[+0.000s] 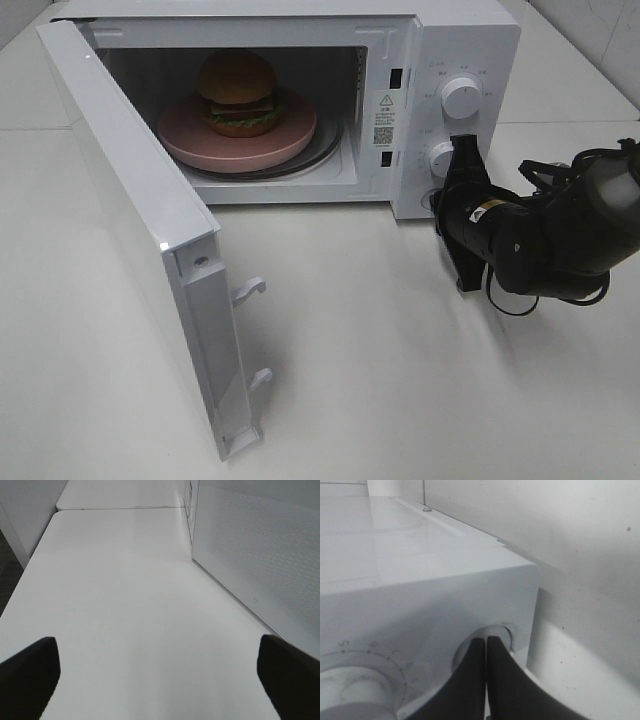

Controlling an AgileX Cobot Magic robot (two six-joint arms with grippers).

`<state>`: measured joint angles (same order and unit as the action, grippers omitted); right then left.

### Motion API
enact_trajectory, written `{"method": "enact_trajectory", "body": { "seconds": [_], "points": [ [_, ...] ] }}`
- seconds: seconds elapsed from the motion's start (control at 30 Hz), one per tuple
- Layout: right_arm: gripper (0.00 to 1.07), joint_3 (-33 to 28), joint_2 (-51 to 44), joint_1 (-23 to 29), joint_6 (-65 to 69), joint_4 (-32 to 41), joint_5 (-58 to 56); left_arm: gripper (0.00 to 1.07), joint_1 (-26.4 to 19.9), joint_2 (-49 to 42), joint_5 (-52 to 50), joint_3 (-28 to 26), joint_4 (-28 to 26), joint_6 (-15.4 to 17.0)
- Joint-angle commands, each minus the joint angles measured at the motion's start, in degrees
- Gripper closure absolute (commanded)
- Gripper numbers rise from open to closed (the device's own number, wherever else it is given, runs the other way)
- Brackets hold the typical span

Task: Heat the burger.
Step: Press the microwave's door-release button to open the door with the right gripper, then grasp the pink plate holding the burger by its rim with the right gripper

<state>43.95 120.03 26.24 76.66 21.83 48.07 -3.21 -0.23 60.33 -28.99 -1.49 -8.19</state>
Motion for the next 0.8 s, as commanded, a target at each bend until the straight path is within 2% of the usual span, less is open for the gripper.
{"method": "enact_trajectory", "body": {
  "seconds": [0.03,0.43,0.8],
  "points": [
    [1.07,-0.52,-0.92,0.00,0.40,-0.29,1.03,0.03,-0.06,-0.97,-0.46,0.06,-0.29,0.17],
    [1.07,-3.38,-4.13,0.00,0.34,-0.46,1.03,0.04,-0.06,-0.97,-0.46,0.06,-0.29,0.17],
    [1.07,-11.06,-13.01,0.00,-3.21,-0.52,-2.86,0.04,-0.06,-0.97,-0.46,0.06,-0.29,0.17]
  ]
}}
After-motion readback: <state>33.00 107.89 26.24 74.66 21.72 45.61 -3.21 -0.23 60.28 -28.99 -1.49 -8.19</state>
